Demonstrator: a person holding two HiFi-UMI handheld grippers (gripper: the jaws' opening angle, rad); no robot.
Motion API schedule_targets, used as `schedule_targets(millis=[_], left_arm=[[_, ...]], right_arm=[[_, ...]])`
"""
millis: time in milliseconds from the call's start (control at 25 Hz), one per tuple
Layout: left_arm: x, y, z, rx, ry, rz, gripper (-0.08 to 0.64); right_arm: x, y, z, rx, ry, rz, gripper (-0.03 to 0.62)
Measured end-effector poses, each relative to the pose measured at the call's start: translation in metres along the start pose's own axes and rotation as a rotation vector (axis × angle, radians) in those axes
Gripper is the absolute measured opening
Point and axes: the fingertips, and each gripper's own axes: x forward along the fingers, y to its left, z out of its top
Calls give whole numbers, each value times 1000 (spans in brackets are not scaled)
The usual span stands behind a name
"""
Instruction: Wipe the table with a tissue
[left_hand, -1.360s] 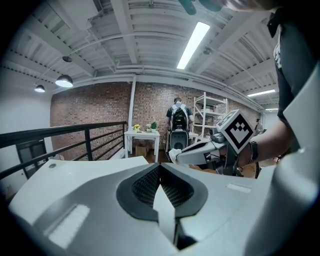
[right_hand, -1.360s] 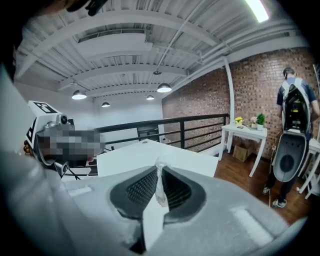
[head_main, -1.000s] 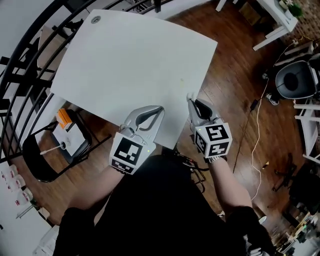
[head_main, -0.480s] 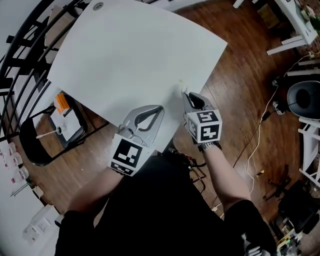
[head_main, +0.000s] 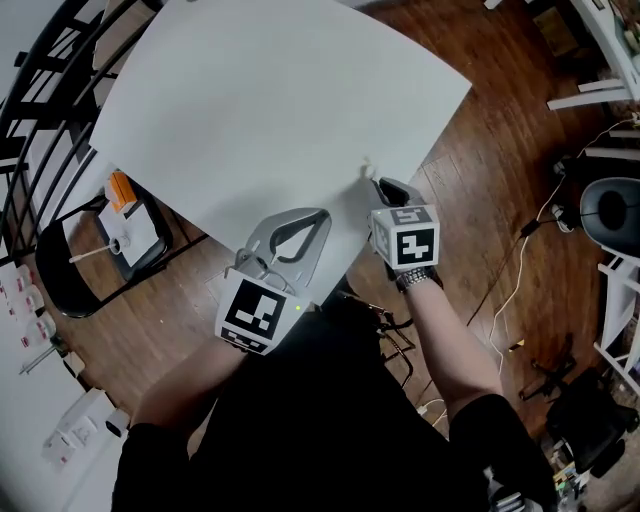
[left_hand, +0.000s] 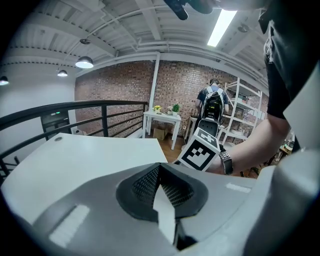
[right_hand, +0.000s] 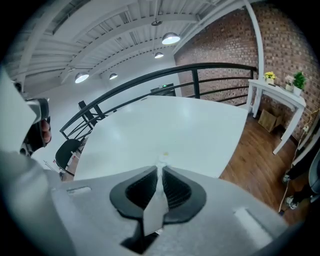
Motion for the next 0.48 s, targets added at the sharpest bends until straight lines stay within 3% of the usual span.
schedule_targets(millis=[480], left_arm=[[6, 15, 1, -24, 1, 6, 15]], right_arm=[[20, -3, 1, 24, 66, 16, 18]])
